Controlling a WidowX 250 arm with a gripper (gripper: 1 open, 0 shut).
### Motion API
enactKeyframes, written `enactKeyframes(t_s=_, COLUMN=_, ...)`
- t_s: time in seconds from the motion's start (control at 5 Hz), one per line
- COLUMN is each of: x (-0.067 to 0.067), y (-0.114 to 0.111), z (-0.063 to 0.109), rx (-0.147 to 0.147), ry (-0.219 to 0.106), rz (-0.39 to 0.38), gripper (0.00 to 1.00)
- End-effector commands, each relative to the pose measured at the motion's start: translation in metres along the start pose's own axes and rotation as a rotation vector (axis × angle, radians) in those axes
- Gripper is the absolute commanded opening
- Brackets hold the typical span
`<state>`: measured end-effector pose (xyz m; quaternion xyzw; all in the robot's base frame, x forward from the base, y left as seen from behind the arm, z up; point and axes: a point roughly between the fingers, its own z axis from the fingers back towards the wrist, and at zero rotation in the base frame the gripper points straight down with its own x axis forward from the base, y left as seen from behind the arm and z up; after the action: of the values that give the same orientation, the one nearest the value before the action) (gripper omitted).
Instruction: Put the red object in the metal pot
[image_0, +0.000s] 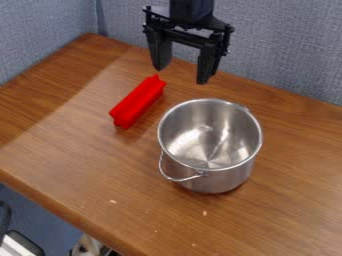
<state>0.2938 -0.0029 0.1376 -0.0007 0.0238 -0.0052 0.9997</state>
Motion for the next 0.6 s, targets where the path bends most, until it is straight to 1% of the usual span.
enactKeyframes(t_s=0.0, x=-0.001, y=0.005, z=-0.009, rx=-0.002, ry=0.018, rz=0.027, gripper=1.00)
enactKeyframes(t_s=0.2, x=-0.001, y=0.034, z=-0.017, rx=0.010, ry=0.024, rz=0.075, gripper=1.00)
enactKeyframes(t_s=0.4, x=-0.003, y=0.070, z=-0.021, rx=0.037, ry=0.024, rz=0.061, gripper=1.00)
